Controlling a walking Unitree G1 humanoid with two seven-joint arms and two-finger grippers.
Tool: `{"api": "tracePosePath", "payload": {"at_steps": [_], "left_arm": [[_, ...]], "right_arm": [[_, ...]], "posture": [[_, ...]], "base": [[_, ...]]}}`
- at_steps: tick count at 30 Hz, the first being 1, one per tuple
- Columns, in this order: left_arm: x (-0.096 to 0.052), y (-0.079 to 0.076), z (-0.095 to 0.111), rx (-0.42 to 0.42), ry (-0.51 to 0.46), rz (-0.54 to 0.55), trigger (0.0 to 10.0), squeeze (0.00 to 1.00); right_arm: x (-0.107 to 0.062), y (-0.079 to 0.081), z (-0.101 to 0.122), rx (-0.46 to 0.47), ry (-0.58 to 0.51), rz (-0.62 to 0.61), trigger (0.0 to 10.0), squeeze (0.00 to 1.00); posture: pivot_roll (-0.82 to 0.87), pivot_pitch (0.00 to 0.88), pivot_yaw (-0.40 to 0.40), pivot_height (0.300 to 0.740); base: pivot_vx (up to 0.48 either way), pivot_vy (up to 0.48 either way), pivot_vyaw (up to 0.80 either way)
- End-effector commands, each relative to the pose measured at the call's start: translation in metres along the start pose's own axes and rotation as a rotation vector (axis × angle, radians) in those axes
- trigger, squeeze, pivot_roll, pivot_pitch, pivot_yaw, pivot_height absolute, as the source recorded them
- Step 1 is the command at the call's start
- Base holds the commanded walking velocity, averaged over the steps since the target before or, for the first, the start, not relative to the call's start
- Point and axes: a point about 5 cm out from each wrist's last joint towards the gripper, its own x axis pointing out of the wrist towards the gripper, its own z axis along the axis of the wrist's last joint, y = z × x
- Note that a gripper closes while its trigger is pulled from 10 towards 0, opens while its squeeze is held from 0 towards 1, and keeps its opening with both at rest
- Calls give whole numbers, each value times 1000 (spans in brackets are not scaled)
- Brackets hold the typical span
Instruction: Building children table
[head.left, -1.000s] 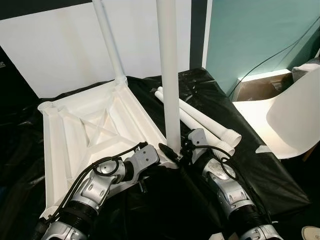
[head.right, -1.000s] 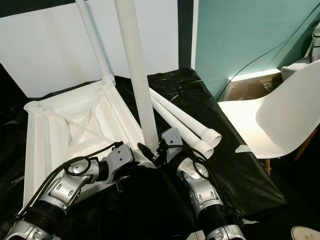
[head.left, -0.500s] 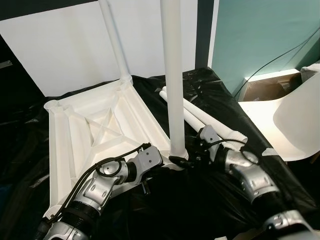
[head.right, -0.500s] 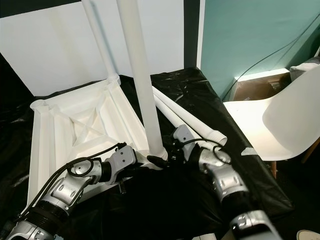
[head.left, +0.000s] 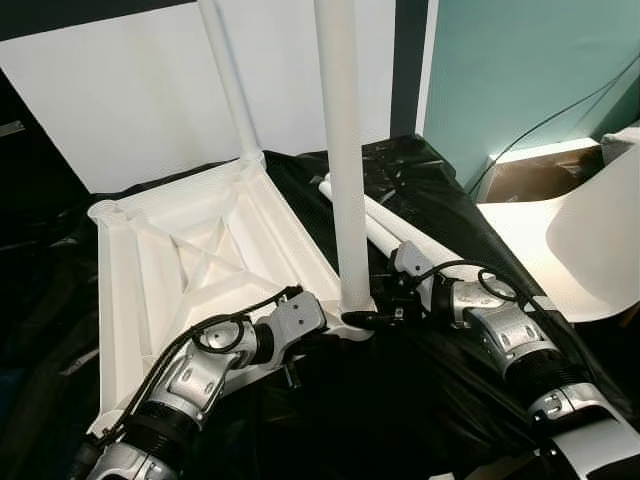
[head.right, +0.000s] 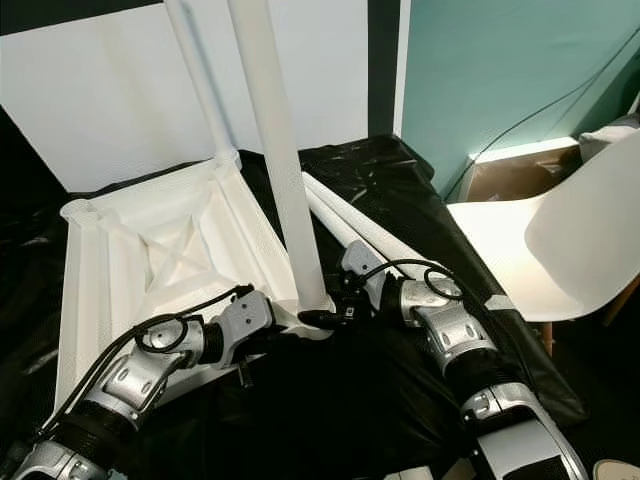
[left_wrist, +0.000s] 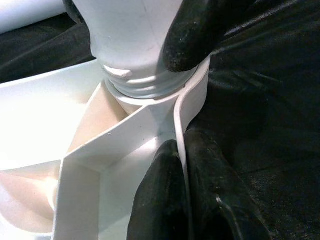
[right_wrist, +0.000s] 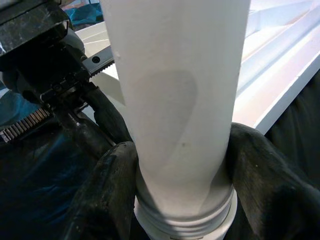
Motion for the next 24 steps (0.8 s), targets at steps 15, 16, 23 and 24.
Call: {"api": "tracePosePath", "payload": {"at_steps": [15, 16, 23, 24], "left_arm": [[17, -43, -41, -161, 103, -186, 10000, 0], [16, -42, -41, -161, 105, -186, 10000, 0], [14, -41, -44, -162, 112, -179, 10000, 0], [14, -41, -44, -162, 112, -178, 10000, 0]], "right_arm": [[13, 21, -1, 174, -229, -659, 0, 0], [14, 21, -1, 178, -230, -665, 0, 0], [21, 26, 0, 176, -198, -649, 10000, 0], [21, 27, 0, 168, -196, -635, 10000, 0]], "posture": [[81, 0, 34, 740], [81, 0, 34, 740], [87, 0, 32, 740], [90, 0, 32, 740]], "base": [[0, 0, 0], [0, 0, 0], [0, 0, 0], [0, 0, 0]]}}
